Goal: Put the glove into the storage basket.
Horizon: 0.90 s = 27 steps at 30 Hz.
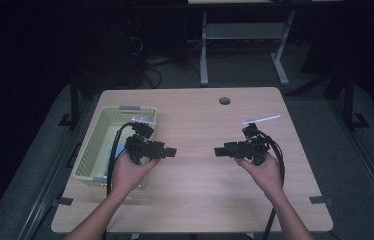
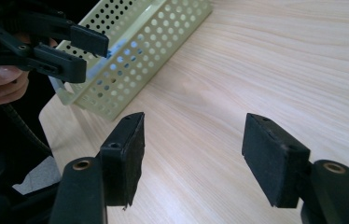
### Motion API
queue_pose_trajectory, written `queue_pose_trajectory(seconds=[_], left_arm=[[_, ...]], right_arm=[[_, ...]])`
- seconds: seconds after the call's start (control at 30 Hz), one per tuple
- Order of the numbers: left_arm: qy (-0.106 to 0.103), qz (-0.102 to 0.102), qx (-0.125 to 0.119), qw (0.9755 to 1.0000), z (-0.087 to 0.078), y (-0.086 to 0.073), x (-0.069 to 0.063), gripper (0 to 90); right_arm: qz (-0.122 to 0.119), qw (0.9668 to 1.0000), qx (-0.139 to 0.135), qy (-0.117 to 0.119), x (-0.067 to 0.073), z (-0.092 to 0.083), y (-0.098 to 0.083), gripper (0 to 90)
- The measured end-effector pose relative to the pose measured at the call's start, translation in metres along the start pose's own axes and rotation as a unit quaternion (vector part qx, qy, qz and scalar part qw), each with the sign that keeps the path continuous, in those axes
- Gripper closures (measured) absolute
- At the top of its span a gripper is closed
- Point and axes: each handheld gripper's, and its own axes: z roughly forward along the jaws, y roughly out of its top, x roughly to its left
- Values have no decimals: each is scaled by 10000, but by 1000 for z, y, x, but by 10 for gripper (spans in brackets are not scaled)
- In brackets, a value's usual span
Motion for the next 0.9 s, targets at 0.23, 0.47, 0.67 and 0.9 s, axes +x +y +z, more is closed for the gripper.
queue_pose_trajectory(seconds=[0.23, 0.47, 0.67, 0.9], left_arm=[[-59, 75, -45, 9999, 9, 0, -8, 373], [-247, 105, -112, 9996, 22, 1, -18, 366], [-341, 186, -117, 9992, 33, 0, -30, 365], [-456, 313, -38, 9985, 48, -7, -42, 365]], right_arm=[[121, 9998, -101, -103, -11, -12, -11, 380], [308, 9993, -105, -198, -24, -19, -25, 381], [363, 9990, -114, -245, -32, -24, -37, 379], [454, 9983, -105, -343, -39, -31, -48, 368]])
